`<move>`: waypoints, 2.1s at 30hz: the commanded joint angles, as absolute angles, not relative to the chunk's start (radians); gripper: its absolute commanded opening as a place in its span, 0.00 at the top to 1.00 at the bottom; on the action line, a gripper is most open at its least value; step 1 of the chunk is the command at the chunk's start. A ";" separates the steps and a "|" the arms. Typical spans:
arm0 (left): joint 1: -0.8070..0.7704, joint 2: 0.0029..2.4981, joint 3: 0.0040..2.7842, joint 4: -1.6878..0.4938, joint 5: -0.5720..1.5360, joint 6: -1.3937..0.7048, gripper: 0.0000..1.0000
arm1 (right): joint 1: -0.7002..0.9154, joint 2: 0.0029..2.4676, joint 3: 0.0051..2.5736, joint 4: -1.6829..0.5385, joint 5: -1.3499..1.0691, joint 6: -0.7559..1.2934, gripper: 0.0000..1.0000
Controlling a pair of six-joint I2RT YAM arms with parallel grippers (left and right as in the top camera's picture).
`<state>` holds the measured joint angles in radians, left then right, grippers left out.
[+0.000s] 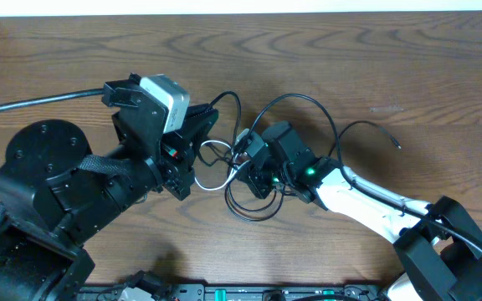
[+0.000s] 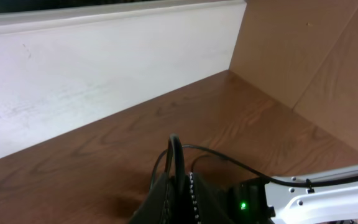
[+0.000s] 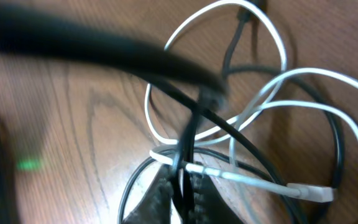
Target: Untangle cables
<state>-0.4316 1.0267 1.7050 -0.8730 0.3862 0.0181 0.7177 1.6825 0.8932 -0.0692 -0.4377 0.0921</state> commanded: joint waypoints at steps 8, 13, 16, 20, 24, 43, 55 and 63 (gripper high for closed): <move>-0.427 1.056 1.717 -0.937 0.369 0.075 0.92 | 0.721 1.569 0.941 -0.137 -0.481 0.126 0.99; -0.427 1.095 1.694 -0.949 0.369 0.086 0.91 | 0.713 1.402 0.956 -0.248 -0.437 0.126 0.99; -0.427 1.124 1.685 -0.949 0.370 0.086 0.85 | 0.693 1.287 0.956 -0.334 -0.388 0.126 0.99; -0.427 1.165 1.684 -0.956 0.377 0.108 0.69 | 0.655 1.156 0.956 -0.467 -0.306 0.115 0.99; -0.427 1.205 1.684 -0.979 0.377 0.140 0.59 | 0.609 1.040 0.956 -0.554 -0.275 0.096 0.99; -0.434 1.158 1.367 -0.807 0.418 0.178 0.51 | 0.566 0.830 1.018 -0.629 -0.273 0.142 0.99; -0.514 0.899 0.970 -0.500 0.354 0.041 0.51 | 0.566 0.830 1.053 -0.649 -0.266 0.142 0.99; -0.637 0.857 0.927 -0.451 0.503 0.074 0.51 | 0.566 0.831 1.053 -0.646 -0.254 0.149 0.99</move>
<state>-0.6018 0.8589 0.9260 -0.4648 0.4194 0.0574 0.5724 0.8394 1.0275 -0.6540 -0.2638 0.1303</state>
